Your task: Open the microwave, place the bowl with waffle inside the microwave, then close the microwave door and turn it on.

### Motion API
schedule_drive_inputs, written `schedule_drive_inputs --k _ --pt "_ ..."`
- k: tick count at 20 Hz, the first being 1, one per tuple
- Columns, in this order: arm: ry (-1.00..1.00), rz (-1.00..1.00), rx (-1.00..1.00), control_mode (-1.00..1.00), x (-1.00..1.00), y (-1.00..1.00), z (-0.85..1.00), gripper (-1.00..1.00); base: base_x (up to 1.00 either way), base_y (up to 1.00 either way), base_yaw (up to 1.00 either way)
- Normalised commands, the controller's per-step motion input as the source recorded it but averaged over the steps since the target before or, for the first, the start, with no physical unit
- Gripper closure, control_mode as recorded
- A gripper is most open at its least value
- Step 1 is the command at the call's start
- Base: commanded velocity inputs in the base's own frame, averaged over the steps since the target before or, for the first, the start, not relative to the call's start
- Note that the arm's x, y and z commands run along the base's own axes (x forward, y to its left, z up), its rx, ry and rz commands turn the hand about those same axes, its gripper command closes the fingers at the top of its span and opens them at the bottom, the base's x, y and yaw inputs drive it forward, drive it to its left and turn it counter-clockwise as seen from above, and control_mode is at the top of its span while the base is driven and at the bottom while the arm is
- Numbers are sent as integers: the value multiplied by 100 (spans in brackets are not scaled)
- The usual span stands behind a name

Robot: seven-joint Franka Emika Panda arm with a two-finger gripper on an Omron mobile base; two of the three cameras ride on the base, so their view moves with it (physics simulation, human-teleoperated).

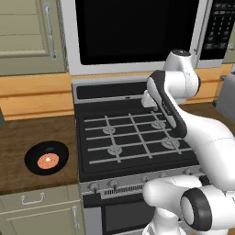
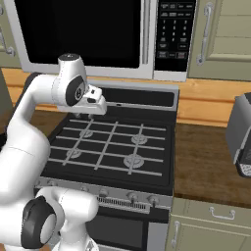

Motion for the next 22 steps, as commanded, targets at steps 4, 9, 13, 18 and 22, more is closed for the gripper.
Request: schedule_drive_inputs --k 4,9,13,18,22 --pt "-2 0 10 -100 0 -21 0 -100 0 0 0" --pt "-40 -1 11 -100 -18 -34 40 -100 0 0 0" --pt "-45 -5 4 -100 -2 -54 96 -100 0 0 0" --pt "-19 -8 -1 -100 0 -71 100 -100 0 0 0" --pt "-13 -13 -18 -100 1 -84 85 -100 0 0 0"
